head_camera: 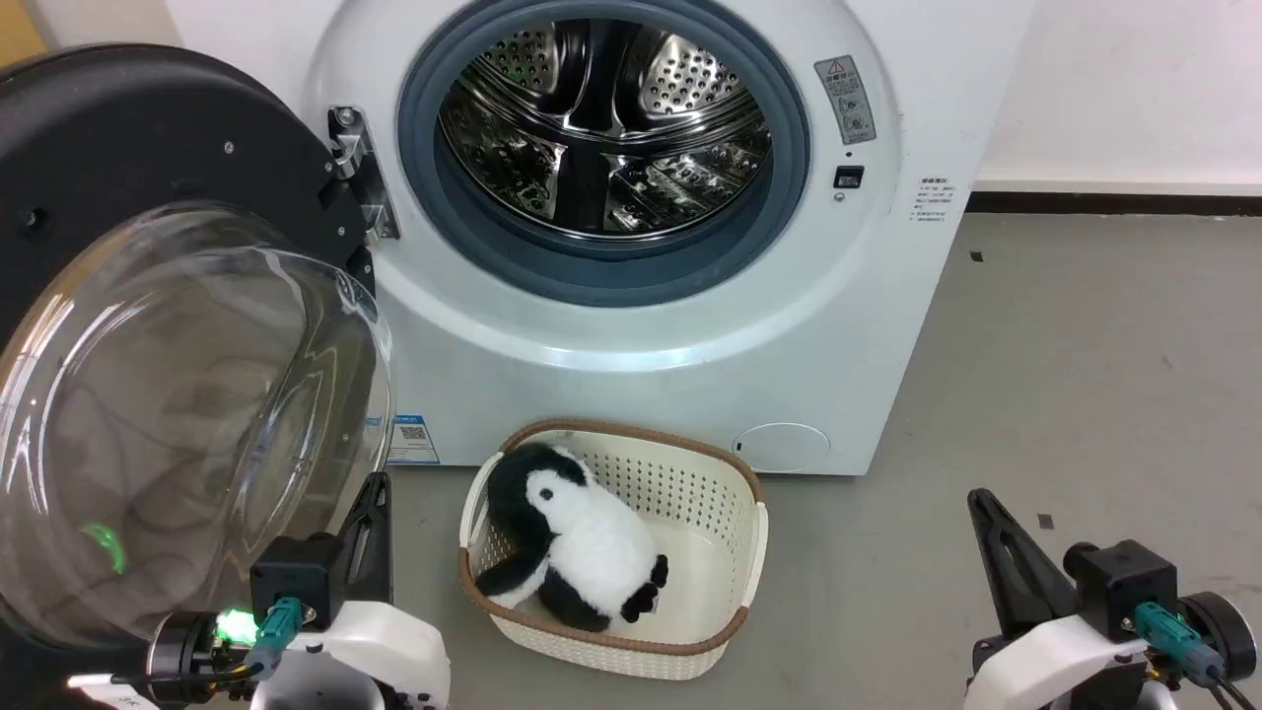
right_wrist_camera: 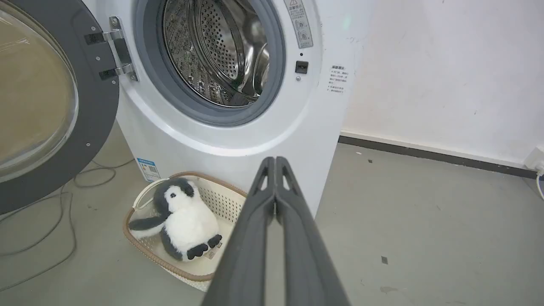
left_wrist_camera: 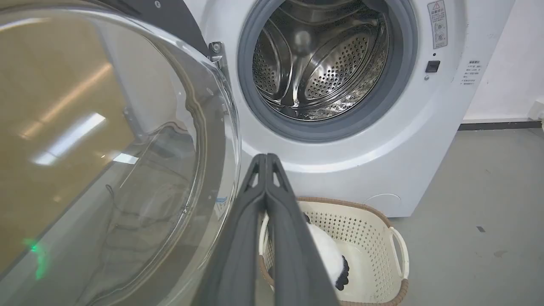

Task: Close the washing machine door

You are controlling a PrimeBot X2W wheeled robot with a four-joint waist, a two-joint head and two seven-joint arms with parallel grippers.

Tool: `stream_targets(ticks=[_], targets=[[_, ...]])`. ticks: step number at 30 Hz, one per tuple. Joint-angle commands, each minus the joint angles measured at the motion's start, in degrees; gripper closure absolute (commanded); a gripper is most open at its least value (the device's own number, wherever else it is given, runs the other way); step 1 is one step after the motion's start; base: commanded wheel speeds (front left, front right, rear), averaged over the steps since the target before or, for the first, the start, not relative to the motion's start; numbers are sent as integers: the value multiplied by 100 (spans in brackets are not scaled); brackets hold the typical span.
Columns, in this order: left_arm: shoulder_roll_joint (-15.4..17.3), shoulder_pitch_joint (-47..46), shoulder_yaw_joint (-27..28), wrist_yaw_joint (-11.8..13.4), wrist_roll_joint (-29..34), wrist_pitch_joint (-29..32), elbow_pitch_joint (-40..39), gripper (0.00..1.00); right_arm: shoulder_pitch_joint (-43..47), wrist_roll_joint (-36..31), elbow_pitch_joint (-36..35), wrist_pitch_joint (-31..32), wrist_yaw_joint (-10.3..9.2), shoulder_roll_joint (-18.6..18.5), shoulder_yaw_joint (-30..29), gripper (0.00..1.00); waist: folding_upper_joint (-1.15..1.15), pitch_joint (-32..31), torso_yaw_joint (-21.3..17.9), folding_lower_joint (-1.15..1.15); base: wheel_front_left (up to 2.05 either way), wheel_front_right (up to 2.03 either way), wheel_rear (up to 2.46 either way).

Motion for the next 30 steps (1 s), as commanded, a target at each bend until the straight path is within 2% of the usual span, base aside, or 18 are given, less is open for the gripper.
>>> stream_targets(ticks=[1, 30], targets=[[-5, 84, 9, -25, 17, 2, -24, 100, -81, -44, -24, 4, 5, 19, 1, 100, 0, 0, 0, 0, 0, 0, 0], [-5, 84, 9, -25, 17, 2, -24, 100, -81, -44, -24, 4, 5, 19, 1, 100, 0, 0, 0, 0, 0, 0, 0]])
